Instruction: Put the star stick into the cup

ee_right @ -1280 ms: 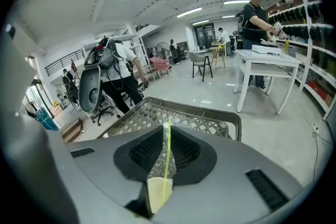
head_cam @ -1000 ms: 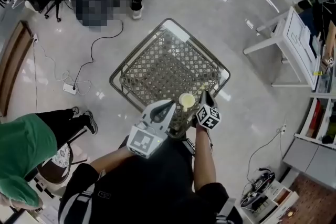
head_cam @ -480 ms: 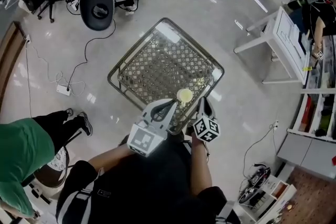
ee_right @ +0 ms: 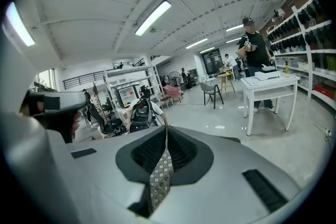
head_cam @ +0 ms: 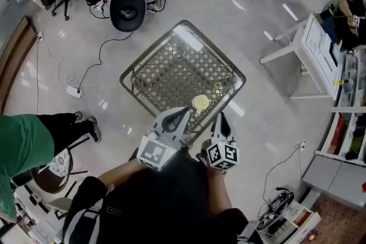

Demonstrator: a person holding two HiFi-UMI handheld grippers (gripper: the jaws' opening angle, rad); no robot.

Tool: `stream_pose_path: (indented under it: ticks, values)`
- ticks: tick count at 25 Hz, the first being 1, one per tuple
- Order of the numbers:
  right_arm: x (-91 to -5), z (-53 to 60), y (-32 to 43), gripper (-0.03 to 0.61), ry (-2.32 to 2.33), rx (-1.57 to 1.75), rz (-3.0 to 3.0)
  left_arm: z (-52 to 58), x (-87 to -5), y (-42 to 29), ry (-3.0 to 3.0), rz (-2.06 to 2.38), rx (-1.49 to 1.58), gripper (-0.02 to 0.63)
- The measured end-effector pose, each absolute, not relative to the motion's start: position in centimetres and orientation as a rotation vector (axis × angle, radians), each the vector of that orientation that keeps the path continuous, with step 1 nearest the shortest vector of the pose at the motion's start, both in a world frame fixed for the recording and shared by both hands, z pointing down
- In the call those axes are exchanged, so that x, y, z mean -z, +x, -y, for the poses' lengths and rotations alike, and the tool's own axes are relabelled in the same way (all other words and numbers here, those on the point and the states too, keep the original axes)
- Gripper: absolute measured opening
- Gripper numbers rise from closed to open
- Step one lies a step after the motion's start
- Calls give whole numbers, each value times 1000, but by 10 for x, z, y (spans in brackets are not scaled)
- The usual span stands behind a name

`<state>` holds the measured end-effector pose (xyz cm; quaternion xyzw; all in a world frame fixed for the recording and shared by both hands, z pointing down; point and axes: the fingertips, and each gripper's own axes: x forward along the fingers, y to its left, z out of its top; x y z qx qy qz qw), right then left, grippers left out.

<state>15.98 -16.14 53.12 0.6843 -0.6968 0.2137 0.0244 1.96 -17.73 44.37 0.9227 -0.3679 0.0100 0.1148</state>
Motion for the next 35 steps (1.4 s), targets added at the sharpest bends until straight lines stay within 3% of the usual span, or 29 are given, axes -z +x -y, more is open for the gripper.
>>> stream_pose_path:
  ticks: [15, 35]
  values:
    - [-481, 106, 158, 15, 2001, -570, 2341, 133, -431, 32, 2675, 1245, -27, 17]
    - [-475, 87, 153, 11, 1955, -534, 2370, 116, -423, 35, 2686, 1301, -18, 17]
